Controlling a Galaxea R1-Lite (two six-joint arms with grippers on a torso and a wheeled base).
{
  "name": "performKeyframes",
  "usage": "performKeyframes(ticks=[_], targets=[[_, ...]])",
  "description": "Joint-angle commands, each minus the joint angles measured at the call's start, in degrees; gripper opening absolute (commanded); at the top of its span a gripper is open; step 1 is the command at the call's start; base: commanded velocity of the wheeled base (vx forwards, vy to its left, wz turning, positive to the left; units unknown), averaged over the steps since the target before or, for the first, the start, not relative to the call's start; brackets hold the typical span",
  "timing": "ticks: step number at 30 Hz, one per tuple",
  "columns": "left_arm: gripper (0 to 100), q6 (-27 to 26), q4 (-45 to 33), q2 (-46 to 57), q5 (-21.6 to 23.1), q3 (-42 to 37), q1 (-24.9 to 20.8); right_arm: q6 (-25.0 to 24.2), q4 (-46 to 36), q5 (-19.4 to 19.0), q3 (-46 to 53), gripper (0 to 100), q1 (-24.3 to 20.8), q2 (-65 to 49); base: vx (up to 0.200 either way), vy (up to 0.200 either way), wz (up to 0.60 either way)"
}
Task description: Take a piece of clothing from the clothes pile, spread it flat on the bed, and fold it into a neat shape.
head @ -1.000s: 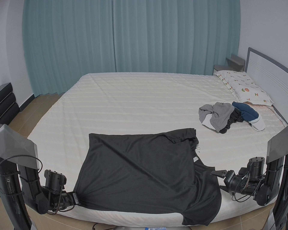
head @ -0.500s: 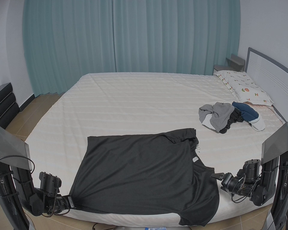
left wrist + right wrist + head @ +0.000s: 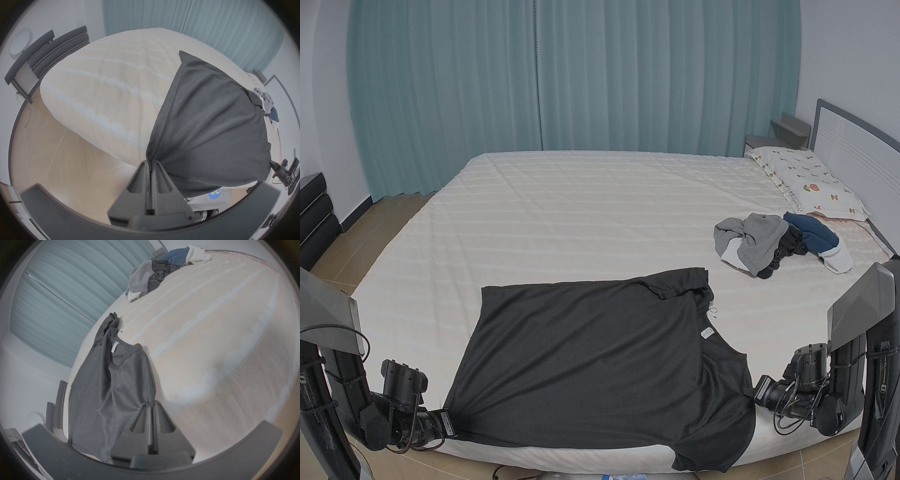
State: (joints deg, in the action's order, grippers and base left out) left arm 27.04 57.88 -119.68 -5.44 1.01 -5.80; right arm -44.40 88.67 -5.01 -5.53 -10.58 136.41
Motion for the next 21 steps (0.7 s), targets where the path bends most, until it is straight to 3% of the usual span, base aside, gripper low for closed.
performKeyframes(ticks=[1, 8, 18, 19, 21], targets=[[0, -0.1, -2.2, 0.8, -0.1, -1.0, 0.0, 1.2, 0.4, 0.5, 3.4, 0, -0.2, -0.6, 0.0, 0.0, 0.0], [0, 0.0, -7.7, 4.7, 0.1, -1.0, 0.0, 2.7, -0.3, 1.1, 5.5, 0, -0.4, -1.9, 0.0, 0.0, 0.0], [0, 1.4, -8.0, 4.1, 0.2, -1.0, -0.8, 4.1, -5.7, 3.1, 5.5, 0, -2.6, -2.6, 0.0, 0.0, 0.0], [100, 1.6, -8.0, 4.1, 0.2, -1.0, -1.0, 4.1, -6.4, 3.1, 5.5, 100, -3.0, -2.5, 0.0, 0.0, 0.0], [100, 1.7, -8.0, 4.3, 0.3, -1.0, -1.1, 4.1, -6.7, 3.1, 5.5, 100, -3.6, -2.7, 0.0, 0.0, 0.0]])
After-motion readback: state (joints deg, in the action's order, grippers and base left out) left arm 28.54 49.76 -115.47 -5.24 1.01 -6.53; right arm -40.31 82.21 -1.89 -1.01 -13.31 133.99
